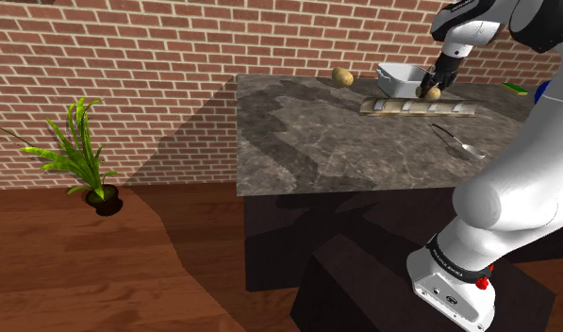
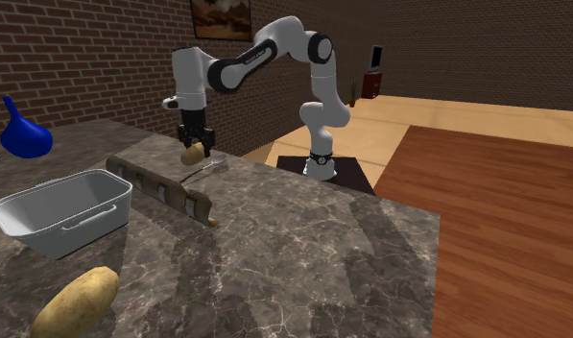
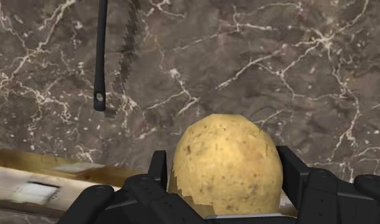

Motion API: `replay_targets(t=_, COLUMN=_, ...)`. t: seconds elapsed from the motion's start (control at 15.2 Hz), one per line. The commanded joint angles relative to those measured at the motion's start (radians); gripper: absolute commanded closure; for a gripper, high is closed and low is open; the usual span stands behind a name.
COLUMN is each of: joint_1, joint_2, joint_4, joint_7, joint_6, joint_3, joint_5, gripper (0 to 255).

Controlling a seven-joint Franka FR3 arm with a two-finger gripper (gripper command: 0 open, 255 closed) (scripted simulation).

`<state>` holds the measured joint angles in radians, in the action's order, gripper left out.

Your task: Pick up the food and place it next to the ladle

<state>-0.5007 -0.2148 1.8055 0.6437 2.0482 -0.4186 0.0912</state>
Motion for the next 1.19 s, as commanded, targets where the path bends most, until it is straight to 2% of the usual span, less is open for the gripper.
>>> replay_targets(t=0.0, joint_1=-0.037, joint_2=-0.034, joint_4=-0.046, joint_7=0.058, joint_6=-0.016, joint_3=-0.015, joint_5=0.021, gripper=255)
replay_targets(t=0.33, joint_1=-0.133, joint_2=-0.138, joint_4=-0.182, joint_7=0.179, joint_6=-0.062, joint_3=-0.037, joint_5=0.078, gripper=255)
replay_targets(t=0.66, joint_1=-0.246, joint_2=-0.266, joint_4=-0.363, joint_7=0.285, joint_6=-0.13, joint_3=-0.044, joint_5=0.137, gripper=255)
replay_targets(t=0.92, joint_1=-0.351, joint_2=-0.391, joint_4=-0.557, joint_7=0.353, joint_6=-0.206, joint_3=-0.039, joint_5=0.183, gripper=255)
replay_targets(t=1.12, joint_1=-0.444, joint_2=-0.508, joint_4=-0.753, joint_7=0.389, joint_6=-0.285, joint_3=-0.028, joint_5=0.217, gripper=255)
